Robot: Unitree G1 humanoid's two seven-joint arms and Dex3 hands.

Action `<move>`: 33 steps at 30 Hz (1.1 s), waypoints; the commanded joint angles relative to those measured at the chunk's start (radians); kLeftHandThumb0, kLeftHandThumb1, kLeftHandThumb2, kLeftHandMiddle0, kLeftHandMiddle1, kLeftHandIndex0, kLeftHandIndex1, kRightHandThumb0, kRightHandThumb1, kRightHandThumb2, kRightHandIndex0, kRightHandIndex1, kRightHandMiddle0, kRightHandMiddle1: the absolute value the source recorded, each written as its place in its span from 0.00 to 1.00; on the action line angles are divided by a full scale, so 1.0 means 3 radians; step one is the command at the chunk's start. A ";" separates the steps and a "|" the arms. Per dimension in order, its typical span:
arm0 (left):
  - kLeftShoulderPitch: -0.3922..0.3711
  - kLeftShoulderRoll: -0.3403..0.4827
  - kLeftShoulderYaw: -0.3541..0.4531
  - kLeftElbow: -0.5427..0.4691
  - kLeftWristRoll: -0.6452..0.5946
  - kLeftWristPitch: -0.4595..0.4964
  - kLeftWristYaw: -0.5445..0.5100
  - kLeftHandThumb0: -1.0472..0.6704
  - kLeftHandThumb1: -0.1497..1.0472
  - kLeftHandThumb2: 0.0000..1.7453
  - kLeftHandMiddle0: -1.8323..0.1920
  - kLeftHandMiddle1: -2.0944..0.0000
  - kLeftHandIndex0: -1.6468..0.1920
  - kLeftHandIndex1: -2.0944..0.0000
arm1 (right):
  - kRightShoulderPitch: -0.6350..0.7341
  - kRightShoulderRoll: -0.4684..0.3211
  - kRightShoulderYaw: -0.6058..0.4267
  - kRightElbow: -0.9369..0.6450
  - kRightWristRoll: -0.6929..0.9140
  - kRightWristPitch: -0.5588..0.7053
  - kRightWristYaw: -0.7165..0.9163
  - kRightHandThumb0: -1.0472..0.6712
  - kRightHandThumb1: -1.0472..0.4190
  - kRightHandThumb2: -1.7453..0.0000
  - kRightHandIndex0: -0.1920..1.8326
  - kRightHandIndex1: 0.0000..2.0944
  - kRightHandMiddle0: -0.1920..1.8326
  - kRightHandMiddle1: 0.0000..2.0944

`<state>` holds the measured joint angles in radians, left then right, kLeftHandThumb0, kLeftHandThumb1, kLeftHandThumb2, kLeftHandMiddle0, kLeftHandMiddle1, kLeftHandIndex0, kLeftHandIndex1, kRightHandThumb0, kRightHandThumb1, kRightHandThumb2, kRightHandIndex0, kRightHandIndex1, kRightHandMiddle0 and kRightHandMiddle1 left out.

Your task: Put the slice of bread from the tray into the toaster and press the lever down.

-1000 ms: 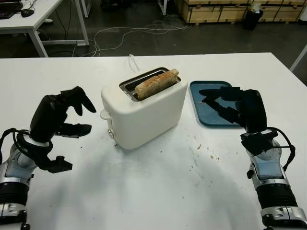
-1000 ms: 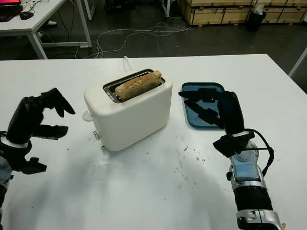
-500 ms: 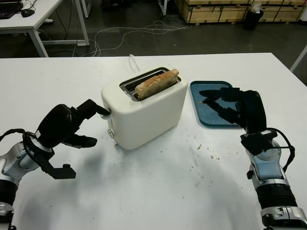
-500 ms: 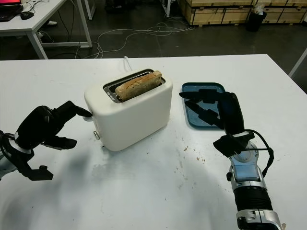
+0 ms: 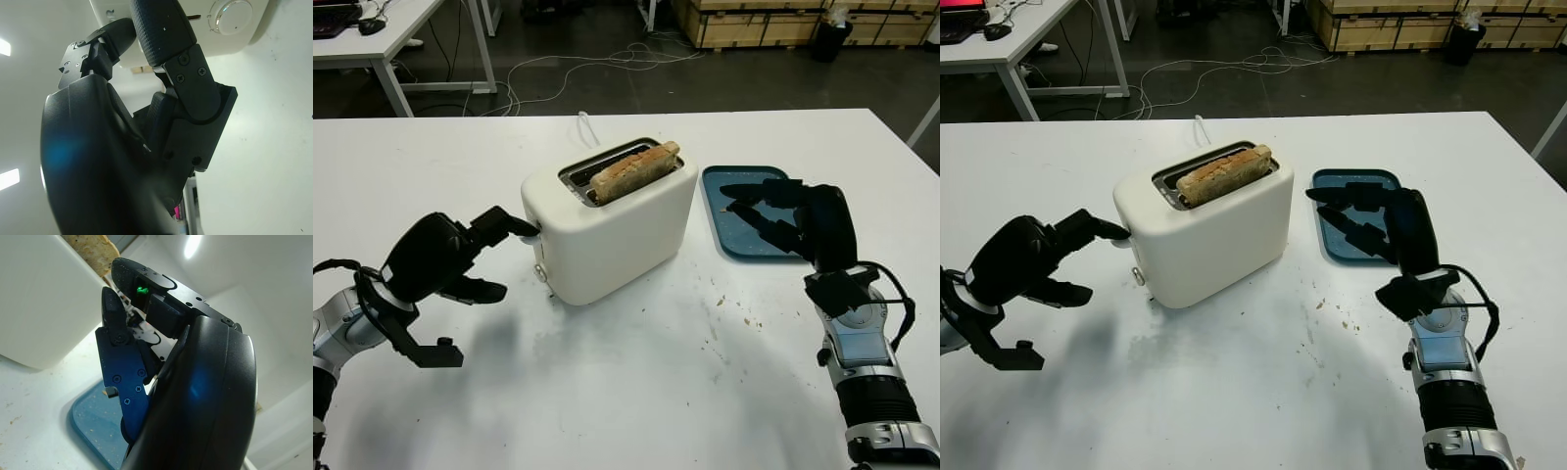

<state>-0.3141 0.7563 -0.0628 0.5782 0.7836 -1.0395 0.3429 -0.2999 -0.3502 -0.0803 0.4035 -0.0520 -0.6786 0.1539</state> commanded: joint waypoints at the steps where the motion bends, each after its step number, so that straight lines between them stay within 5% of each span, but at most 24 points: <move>1: -0.0023 0.0017 -0.0073 -0.0012 -0.0021 0.0061 -0.0012 0.00 0.89 0.57 0.13 0.17 0.90 0.52 | -0.0045 0.0007 -0.0023 -0.0015 0.0030 0.0007 -0.0002 0.45 0.09 0.94 0.52 0.43 0.66 0.02; 9: -0.0029 0.0013 -0.0194 0.0038 -0.0074 0.0097 -0.0079 0.00 0.89 0.56 0.13 0.17 0.90 0.47 | -0.0049 0.0011 -0.0028 -0.0014 0.0061 -0.0029 0.0011 0.45 0.09 0.95 0.52 0.43 0.66 0.02; 16: -0.0096 -0.0061 -0.0411 0.0315 -0.0072 0.0099 -0.0039 0.00 0.89 0.55 0.14 0.17 0.90 0.35 | -0.0048 0.0014 -0.0038 -0.0027 0.0156 -0.0103 0.0066 0.44 0.09 0.95 0.52 0.42 0.66 0.02; 33: -0.0154 -0.0158 -0.0745 0.1020 -0.0246 0.0045 -0.0003 0.00 0.89 0.48 0.19 0.17 0.89 0.23 | -0.0041 -0.0006 -0.0092 -0.0183 0.0225 -0.0019 0.0161 0.46 0.09 0.97 0.52 0.42 0.66 0.02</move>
<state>-0.3727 0.7141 -0.2605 0.8398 0.6825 -1.0501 0.3636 -0.3000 -0.3507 -0.1013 0.3617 -0.0014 -0.6841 0.1982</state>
